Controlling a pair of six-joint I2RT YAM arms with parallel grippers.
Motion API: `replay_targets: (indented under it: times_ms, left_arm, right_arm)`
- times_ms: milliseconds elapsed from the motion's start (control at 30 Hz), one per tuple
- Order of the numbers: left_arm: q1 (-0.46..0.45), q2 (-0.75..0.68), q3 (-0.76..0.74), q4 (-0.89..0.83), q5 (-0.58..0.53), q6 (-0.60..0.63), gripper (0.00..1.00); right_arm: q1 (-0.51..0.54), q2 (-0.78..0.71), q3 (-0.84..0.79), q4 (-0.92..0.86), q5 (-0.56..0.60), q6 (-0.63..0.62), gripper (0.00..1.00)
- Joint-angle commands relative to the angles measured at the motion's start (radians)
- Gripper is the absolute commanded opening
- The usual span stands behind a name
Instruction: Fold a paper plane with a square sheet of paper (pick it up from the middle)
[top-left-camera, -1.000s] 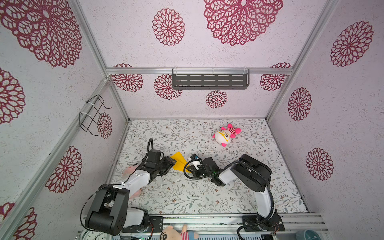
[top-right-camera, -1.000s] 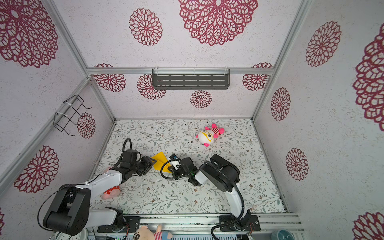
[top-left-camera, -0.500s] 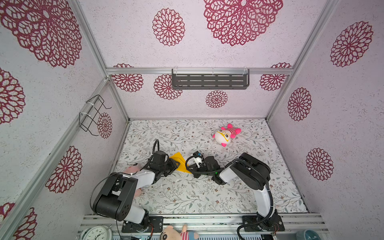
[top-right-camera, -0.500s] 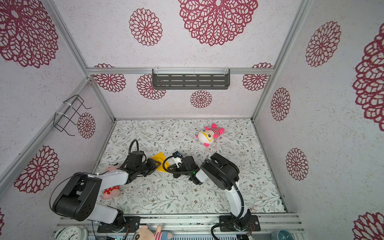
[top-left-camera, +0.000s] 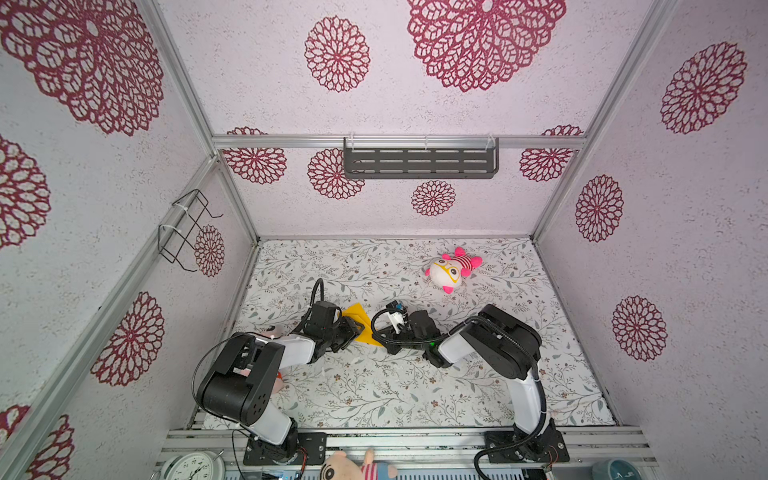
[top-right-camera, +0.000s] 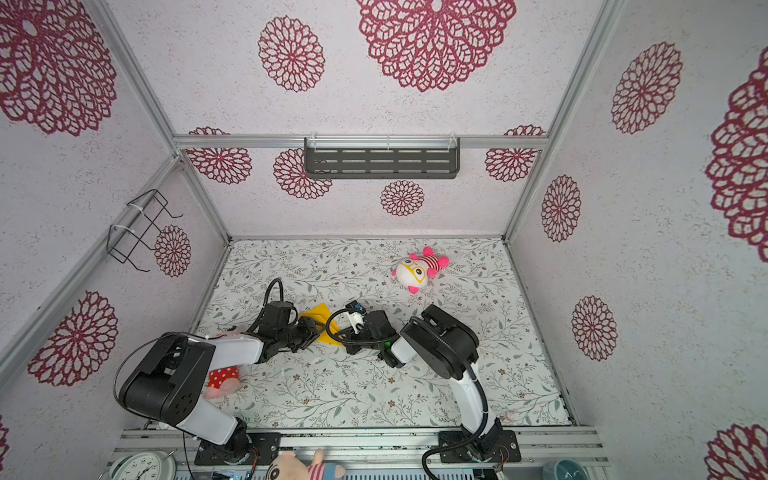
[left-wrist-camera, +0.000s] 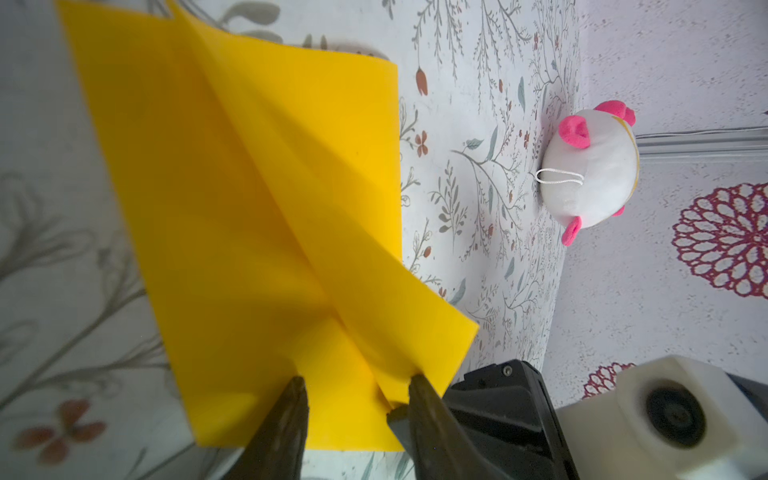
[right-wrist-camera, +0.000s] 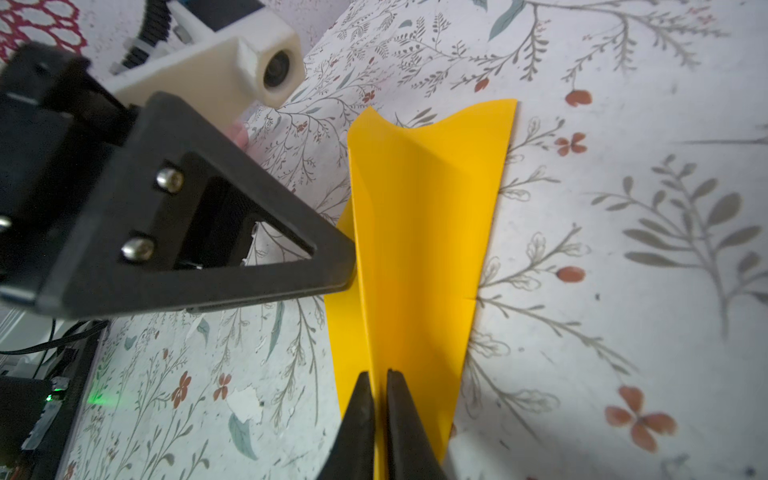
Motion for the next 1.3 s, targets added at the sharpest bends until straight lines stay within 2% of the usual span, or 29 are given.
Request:
replay_targets:
  times_ms: [0, 200, 433, 567, 867, 1267]
  left_arm:
    - [-0.003, 0.023, 0.032, -0.041, -0.005, 0.006, 0.47]
    - [-0.007, 0.074, 0.077, -0.152, -0.021, 0.004, 0.50]
    - [-0.009, 0.136, 0.127, -0.289, -0.059, 0.016, 0.49]
    - [-0.017, 0.173, 0.171, -0.386, -0.090, 0.035, 0.49]
    - [-0.041, 0.231, 0.229, -0.527, -0.161, 0.093, 0.52]
    - [-0.071, 0.296, 0.272, -0.590, -0.198, 0.133, 0.55]
  right_arm:
    - [-0.006, 0.012, 0.021, -0.007, -0.015, 0.011, 0.13]
    - [-0.014, 0.015, 0.015, 0.013, -0.017, 0.040, 0.20]
    - [-0.032, 0.000, 0.029, -0.050, -0.044, 0.076, 0.23]
    - [-0.041, -0.007, 0.038, -0.079, -0.080, 0.099, 0.23]
    - [-0.057, -0.043, 0.039, -0.135, -0.083, 0.125, 0.23]
    - [-0.077, -0.065, 0.064, -0.223, -0.107, 0.173, 0.21]
